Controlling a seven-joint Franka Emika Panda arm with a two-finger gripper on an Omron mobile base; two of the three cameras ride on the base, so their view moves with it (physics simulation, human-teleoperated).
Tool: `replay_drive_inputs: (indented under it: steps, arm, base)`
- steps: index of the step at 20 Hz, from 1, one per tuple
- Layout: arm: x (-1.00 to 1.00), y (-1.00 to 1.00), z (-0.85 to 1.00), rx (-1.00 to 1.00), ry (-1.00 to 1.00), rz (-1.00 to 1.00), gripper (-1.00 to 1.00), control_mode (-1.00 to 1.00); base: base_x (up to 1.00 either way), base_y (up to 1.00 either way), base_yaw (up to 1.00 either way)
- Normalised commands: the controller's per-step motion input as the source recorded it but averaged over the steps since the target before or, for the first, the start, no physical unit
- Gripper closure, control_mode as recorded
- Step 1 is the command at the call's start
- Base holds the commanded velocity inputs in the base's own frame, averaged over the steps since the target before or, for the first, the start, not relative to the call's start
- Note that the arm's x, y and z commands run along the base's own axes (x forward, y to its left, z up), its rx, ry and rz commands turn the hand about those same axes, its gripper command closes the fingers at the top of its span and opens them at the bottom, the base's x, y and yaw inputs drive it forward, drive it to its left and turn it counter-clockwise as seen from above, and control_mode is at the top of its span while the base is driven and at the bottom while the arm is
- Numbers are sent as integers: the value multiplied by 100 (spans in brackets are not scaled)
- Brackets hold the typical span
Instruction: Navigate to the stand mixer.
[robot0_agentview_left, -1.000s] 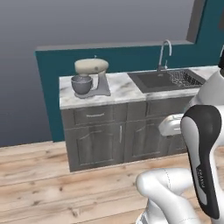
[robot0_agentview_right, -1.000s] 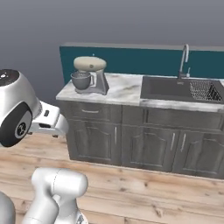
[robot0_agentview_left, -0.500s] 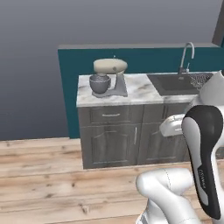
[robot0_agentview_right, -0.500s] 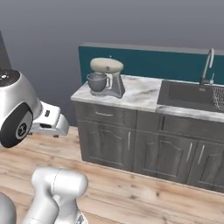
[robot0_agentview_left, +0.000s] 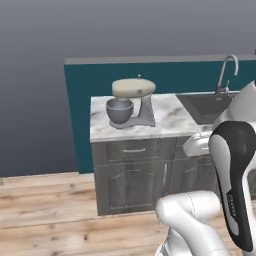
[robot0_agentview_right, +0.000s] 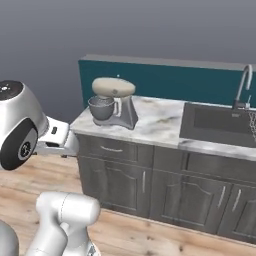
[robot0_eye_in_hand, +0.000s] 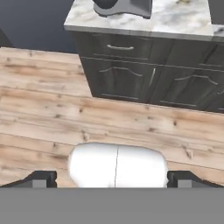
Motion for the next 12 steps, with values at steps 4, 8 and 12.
replay_drive_inputs:
  steps: [4,8,12]
  arm:
    - [0,0,0,0,0,0,-100,100]
    - [0,0,0,0,0,0,-100,100]
    - [0,0,0,0,0,0,-100,100]
  base:
    - [98,41,-23]
    - [88,50,-29]
    - [76,45,-29]
